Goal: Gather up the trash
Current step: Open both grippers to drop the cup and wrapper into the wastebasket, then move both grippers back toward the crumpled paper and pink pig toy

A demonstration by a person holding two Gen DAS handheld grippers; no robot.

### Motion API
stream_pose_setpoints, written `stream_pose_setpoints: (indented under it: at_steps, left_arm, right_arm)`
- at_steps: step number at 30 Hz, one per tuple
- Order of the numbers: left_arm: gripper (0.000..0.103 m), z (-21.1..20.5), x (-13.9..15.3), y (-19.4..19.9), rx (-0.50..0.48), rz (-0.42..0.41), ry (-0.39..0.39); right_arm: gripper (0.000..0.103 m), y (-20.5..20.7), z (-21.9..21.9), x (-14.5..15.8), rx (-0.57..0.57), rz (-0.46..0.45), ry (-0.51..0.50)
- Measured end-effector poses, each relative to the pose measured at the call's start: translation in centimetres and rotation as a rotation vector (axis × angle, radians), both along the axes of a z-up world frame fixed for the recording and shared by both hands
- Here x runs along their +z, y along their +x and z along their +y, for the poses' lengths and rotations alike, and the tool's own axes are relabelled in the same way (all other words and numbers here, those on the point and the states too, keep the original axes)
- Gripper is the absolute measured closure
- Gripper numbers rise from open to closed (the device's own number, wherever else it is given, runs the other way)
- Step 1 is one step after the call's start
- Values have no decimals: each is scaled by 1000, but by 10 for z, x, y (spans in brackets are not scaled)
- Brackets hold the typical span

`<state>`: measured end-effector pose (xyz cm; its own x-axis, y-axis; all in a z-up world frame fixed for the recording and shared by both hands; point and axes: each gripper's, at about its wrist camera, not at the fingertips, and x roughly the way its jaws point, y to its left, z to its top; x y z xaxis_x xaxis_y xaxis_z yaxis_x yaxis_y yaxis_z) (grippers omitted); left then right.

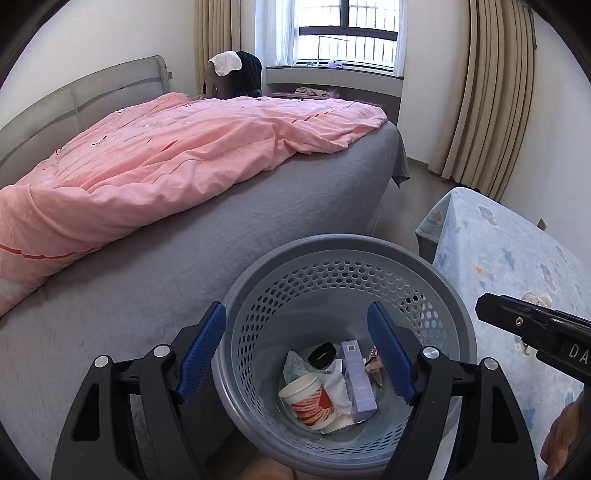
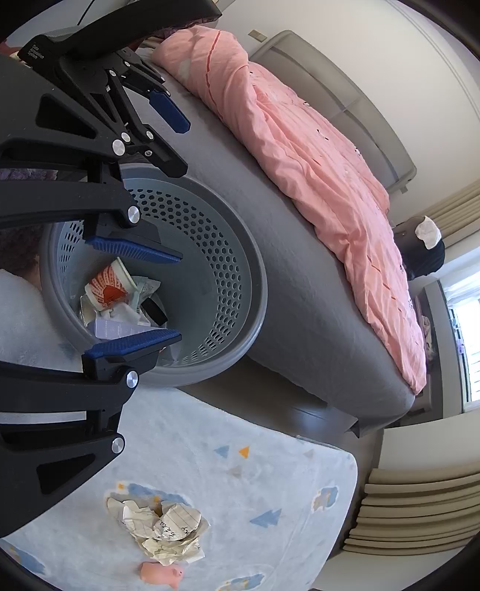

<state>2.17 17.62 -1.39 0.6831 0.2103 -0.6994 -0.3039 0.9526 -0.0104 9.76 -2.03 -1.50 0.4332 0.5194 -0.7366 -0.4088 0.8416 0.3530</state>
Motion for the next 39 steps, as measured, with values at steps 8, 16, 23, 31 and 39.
stream_pose_setpoints:
  at_steps: [8, 16, 23, 31, 39]
  left_arm:
    - [28, 0, 0, 0, 0, -2, -2]
    - [28, -4, 1, 0, -12, -5, -2]
    - [28, -13, 3, 1, -27, -7, -7]
    - [28, -27, 3, 4, -54, -9, -3]
    - [28, -41, 3, 6, -77, -11, -9]
  right_arm:
    - [65, -2, 1, -1, 3, -2, -5]
    - [63, -4, -3, 1, -4, -8, -4]
    - [62, -5, -16, 3, -24, -10, -4]
    - [61, -3, -36, 6, -57, -14, -3]
    - [60, -1, -65, 6, -111, -18, -12]
